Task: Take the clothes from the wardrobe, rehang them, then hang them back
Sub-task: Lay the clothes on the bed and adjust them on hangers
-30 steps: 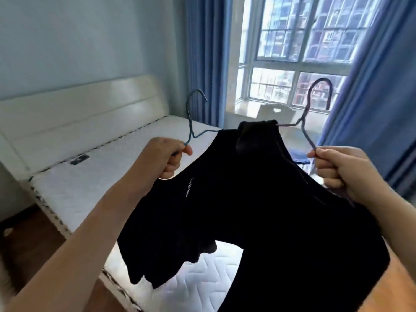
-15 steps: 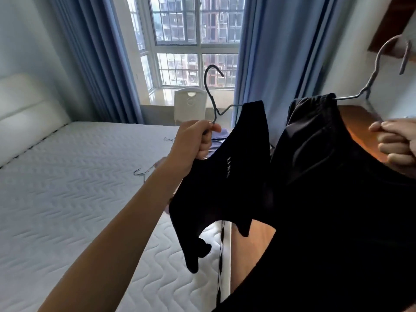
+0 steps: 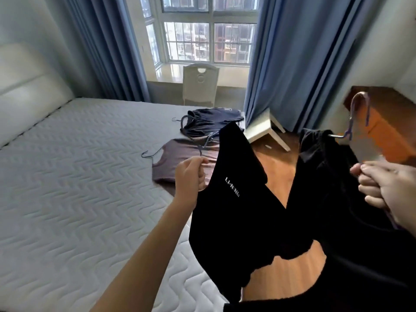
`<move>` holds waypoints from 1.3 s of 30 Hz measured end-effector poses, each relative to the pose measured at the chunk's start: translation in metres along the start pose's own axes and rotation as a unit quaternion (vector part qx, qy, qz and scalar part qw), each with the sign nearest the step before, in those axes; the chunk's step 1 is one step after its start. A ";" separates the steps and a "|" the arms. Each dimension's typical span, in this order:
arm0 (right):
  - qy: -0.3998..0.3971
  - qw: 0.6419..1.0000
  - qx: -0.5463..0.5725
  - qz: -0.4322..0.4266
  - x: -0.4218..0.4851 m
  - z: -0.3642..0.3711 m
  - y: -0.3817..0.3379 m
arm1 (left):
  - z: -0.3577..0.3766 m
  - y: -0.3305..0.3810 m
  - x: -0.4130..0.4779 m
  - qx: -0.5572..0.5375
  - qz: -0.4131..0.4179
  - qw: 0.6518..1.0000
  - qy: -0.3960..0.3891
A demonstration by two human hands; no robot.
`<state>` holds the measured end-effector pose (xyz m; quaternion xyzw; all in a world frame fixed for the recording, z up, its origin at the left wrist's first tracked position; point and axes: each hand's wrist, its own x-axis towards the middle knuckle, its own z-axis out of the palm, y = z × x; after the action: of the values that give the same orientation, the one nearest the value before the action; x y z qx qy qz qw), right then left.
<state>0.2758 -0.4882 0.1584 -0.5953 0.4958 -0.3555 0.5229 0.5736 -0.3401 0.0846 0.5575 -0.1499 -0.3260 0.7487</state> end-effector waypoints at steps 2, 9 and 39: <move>-0.032 0.999 0.024 0.034 0.003 0.041 0.023 | -0.040 -0.016 0.016 0.032 -0.004 0.999 0.042; -0.061 0.998 0.005 0.012 -0.017 0.232 0.096 | -0.217 -0.084 0.100 0.102 -0.029 0.978 0.178; -0.132 0.951 -0.279 0.033 -0.076 0.776 0.542 | -0.648 -0.409 0.266 0.577 0.072 0.799 0.151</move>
<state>0.8691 -0.1846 -0.5180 -0.7421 0.5211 -0.1036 0.4087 1.0204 -0.1048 -0.5496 0.9162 -0.2350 -0.0358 0.3226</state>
